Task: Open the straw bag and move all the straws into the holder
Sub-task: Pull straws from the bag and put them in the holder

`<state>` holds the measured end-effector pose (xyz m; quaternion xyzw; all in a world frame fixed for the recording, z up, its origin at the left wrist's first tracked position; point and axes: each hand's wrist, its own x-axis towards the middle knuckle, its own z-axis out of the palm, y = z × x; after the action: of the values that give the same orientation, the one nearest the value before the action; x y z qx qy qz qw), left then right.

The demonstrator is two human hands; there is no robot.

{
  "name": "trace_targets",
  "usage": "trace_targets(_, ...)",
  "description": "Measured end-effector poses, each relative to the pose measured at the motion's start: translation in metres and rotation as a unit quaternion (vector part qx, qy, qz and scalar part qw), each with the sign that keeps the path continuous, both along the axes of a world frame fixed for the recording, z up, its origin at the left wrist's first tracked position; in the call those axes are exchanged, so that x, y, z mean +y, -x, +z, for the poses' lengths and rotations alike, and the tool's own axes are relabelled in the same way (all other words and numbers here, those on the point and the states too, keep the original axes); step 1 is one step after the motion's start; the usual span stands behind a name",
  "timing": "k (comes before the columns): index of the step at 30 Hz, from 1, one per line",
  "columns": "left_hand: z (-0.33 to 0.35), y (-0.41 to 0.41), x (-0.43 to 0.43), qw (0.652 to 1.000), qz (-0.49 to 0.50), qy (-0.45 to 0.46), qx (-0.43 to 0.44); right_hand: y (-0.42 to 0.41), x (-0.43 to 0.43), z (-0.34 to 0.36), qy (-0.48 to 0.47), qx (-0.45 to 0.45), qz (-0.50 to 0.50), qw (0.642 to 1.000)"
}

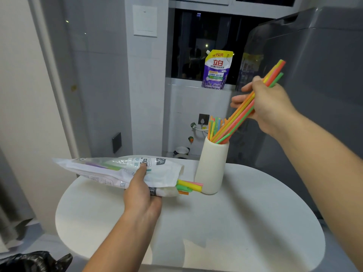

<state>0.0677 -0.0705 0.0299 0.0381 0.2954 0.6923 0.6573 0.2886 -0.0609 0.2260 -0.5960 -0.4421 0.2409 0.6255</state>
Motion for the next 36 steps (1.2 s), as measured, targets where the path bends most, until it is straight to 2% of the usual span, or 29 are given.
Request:
trace_targets(7,-0.004,0.0,0.002,1.0,-0.007,-0.014,0.001,0.005,0.018,-0.012,0.059,-0.066,0.011,0.996)
trace_targets(13,-0.002,0.002,0.002,1.0,-0.006,-0.009,0.003,0.005,0.03,-0.026,0.079,-0.154,0.005,0.985)
trace_targets(18,-0.002,0.002,0.0,1.0,-0.007,-0.01,0.007,0.005,0.039,-0.024,0.092,-0.189,0.03,0.977)
trace_targets(27,-0.002,0.004,0.001,1.0,-0.013,-0.013,0.021,-0.012,0.05,-0.008,0.181,-0.267,0.154,0.934)
trace_targets(32,-0.005,0.001,0.002,0.999,-0.015,-0.016,0.028,-0.019,0.055,-0.034,0.211,-0.264,0.188,0.922)
trace_targets(36,-0.006,-0.001,0.003,0.999,-0.022,-0.013,0.024,-0.026,0.058,-0.047,0.159,-0.238,0.158,0.945)
